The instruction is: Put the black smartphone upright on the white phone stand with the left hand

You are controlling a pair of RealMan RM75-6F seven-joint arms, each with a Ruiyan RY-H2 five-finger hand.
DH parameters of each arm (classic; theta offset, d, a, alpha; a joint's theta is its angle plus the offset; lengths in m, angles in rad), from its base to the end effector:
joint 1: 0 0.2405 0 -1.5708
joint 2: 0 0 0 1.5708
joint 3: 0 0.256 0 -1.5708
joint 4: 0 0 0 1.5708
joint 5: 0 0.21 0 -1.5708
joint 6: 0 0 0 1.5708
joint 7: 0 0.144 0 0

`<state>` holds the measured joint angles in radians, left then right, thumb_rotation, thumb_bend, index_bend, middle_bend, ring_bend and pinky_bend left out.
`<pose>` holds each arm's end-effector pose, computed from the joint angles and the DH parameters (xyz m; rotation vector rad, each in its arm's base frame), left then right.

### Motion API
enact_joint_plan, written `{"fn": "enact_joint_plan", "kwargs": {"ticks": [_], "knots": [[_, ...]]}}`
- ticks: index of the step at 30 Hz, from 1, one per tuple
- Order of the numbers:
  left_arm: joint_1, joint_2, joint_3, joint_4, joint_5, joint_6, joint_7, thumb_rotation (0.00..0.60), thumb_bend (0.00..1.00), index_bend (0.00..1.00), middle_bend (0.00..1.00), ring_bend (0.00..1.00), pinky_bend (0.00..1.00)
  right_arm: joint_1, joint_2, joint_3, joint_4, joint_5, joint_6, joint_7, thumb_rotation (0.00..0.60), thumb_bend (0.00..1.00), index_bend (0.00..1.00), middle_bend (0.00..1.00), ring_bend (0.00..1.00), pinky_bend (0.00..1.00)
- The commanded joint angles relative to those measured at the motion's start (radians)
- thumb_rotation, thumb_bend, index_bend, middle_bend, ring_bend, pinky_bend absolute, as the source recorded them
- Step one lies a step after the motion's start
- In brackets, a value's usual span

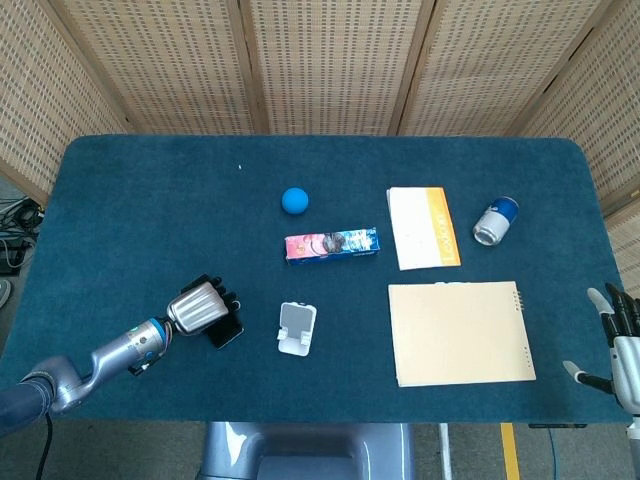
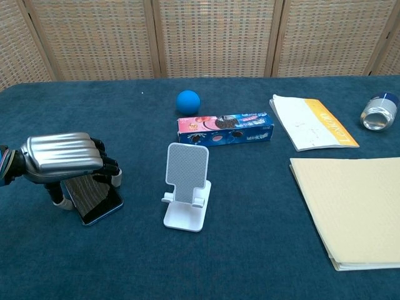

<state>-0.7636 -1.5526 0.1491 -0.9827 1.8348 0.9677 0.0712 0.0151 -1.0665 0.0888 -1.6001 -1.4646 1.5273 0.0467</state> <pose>-0.2352 0.3284 -0.0263 -2.4250 -0.1936 -0.6049 -0.3276 -0.1667 0.1907 1.2733 -0.8798 0.8798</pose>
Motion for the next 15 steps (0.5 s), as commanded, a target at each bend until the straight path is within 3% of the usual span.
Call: {"fn": "enact_joint_plan", "kwargs": {"ticks": [1,7,15], "knots": [[0.003,0.001,0.003,0.005,0.0,0.014,-0.001,0.6,0.07,0.63,0.49,0.53,0.36,0.0,0.0,0.0,0.0,0.0,0.001,0.0,0.6,0.0,0.09,0.0,0.0,0.0],[0.009,0.038,-0.005,-0.004,0.016,0.104,0.021,0.6,0.08,0.63,0.49,0.53,0.36,-0.001,0.003,-0.001,-0.002,-0.003,0.002,0.004,0.6,0.0,0.09,0.0,0.0,0.0],[0.015,0.136,-0.045,-0.104,0.032,0.234,0.101,0.6,0.08,0.63,0.49,0.53,0.36,-0.004,0.007,-0.002,-0.005,-0.008,0.008,0.016,0.6,0.0,0.09,0.0,0.0,0.0]]}}
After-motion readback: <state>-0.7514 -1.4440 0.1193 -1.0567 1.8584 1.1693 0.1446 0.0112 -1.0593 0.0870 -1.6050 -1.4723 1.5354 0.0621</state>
